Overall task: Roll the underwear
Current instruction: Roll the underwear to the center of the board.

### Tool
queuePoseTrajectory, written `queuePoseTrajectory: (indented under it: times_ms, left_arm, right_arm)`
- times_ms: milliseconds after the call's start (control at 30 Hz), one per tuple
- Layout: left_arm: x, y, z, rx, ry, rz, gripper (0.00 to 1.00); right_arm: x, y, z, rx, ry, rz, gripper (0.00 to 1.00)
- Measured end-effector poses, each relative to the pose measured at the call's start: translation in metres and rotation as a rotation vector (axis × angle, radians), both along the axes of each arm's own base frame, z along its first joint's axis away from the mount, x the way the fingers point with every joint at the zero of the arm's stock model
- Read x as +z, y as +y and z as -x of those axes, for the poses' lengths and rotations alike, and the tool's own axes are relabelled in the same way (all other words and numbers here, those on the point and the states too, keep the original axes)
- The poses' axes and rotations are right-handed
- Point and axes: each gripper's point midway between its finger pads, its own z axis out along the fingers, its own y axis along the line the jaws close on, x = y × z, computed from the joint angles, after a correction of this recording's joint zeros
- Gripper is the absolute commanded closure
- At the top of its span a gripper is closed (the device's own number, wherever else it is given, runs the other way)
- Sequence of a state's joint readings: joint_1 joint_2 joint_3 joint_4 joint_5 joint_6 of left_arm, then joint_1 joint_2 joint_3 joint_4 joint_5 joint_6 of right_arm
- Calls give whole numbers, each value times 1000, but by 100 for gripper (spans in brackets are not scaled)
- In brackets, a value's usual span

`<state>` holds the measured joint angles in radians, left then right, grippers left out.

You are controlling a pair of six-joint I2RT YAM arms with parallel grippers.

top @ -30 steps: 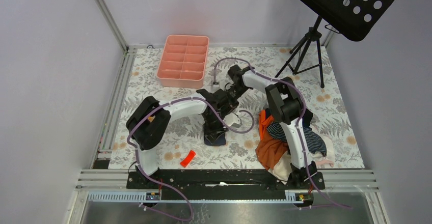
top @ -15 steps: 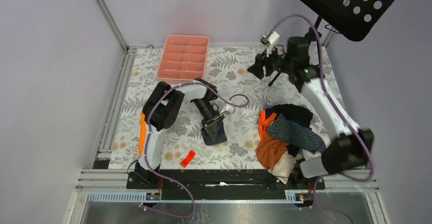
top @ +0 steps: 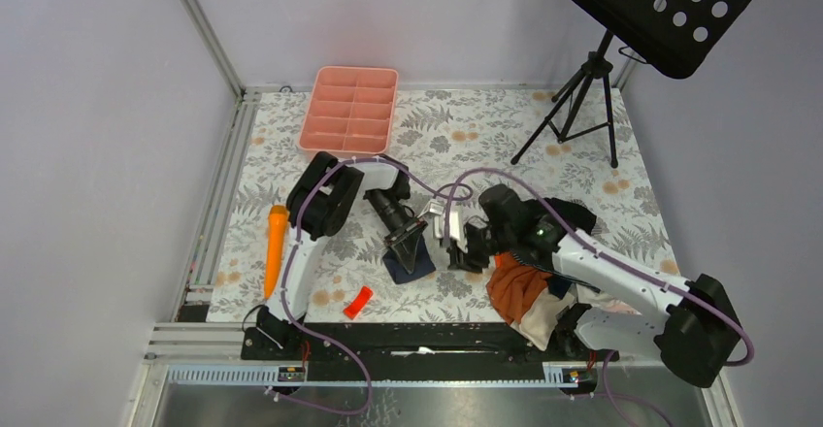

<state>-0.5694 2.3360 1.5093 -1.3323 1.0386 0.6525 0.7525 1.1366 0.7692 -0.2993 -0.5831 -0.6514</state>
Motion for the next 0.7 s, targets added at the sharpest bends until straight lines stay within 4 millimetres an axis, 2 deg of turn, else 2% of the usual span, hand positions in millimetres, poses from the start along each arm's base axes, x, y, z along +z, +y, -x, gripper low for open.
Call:
queuePoseTrajectory:
  times_ms: [67,133,300,400,533,700]
  left_arm:
    - [0,0,0,-1,9,-8,95]
    - [0,0,-1,-1,15,-16,95]
    - [0,0,-3,-8,34,-43,94]
    - [0,0,-4,-9,49,-60,94]
    - [0,0,-4,-7,68,-74,94]
    - [0,1,-5,-6,70,-75,94]
  right_arm:
    - [-27,-6,18,56,20,51,42]
    - [-42,-7,21,94,-2,65,39]
    - [-49,13,5,168,-120,24,36]
    - [-61,24,-3,201,-154,22,37]
    - [-82,30,-5,239,-151,51,41]
    - [-92,34,-2,280,-145,65,42]
